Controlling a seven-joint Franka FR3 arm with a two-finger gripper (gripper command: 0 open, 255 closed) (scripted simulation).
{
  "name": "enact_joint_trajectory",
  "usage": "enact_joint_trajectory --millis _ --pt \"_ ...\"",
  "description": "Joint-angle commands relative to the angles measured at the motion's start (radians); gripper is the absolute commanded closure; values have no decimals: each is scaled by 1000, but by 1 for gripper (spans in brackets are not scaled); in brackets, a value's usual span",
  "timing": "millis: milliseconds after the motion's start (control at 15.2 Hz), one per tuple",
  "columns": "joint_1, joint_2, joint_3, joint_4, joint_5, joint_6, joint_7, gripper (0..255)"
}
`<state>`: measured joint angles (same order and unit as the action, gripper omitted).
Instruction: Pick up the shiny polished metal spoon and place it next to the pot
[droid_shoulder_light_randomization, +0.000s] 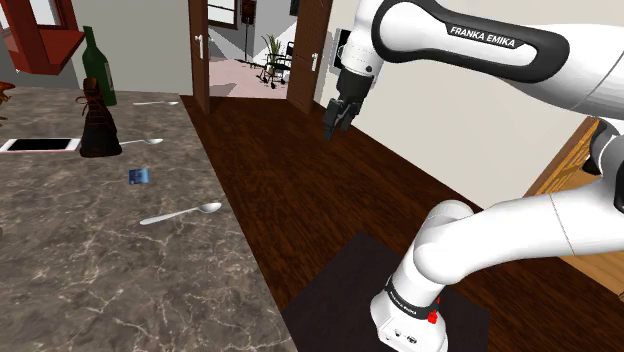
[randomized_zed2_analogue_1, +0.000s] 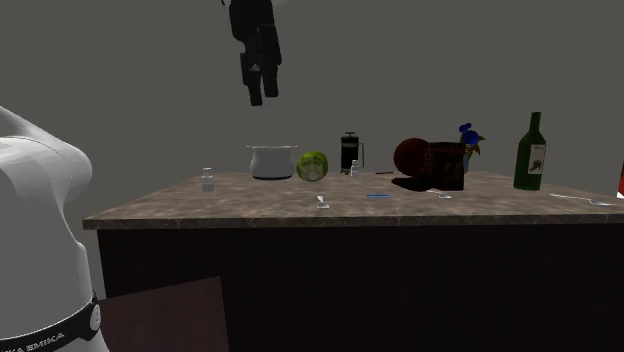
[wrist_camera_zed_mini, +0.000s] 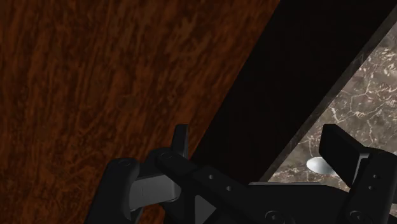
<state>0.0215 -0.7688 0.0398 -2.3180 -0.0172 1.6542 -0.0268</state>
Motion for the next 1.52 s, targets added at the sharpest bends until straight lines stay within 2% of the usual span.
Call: enact_joint_trajectory --millis 0,396,792,1452 --pt "0 0 0 0 0 0 0 0" --pt "57 168 -20 -8 33 183 -114 0" --pt "117 356 -30 30 78 338 -236 0" --pt "203 682 -14 177 176 515 -452 0"
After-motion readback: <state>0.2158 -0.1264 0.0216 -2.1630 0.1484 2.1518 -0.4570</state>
